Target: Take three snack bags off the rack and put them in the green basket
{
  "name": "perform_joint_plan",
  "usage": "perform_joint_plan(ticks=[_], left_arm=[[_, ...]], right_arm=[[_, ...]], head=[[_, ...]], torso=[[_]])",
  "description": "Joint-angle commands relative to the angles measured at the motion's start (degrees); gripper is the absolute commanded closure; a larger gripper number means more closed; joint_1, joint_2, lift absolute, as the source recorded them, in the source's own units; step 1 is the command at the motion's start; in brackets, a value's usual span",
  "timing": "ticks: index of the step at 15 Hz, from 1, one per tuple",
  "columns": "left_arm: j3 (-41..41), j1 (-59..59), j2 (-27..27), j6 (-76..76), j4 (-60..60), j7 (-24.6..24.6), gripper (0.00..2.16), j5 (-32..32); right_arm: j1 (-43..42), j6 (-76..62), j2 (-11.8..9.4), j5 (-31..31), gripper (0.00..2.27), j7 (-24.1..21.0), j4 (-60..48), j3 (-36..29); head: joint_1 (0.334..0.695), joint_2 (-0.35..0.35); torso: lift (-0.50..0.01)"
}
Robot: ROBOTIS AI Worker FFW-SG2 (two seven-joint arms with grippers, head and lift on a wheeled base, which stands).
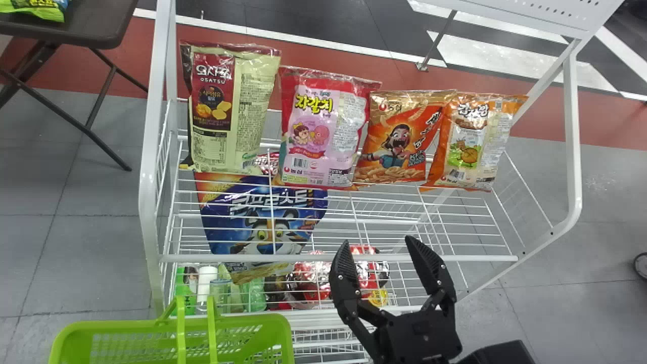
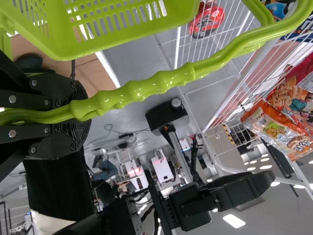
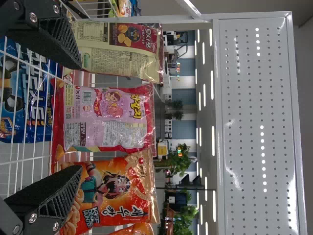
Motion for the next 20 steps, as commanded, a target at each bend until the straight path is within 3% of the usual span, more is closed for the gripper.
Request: perform_joint_plan(ticks=[1,20], left_arm=[[-0.01,0.00,0.00,0.01,0.00,0.00,1.97,-0.07],[-0.01,-0.18,0.00,-0.17,0.35,-0.26,1.97,-0.07]], right_arm=[[0.01,0.00,0.00,0.00,0.08,0.00,0.09,0.00],[-0.61,-2.29,0.09,-0.26,0.06,0.96,1.23,-0.35]], head=[[0.695,-0.350],[0.695,-0.350]], torso=[[-0.026],[-0.026]])
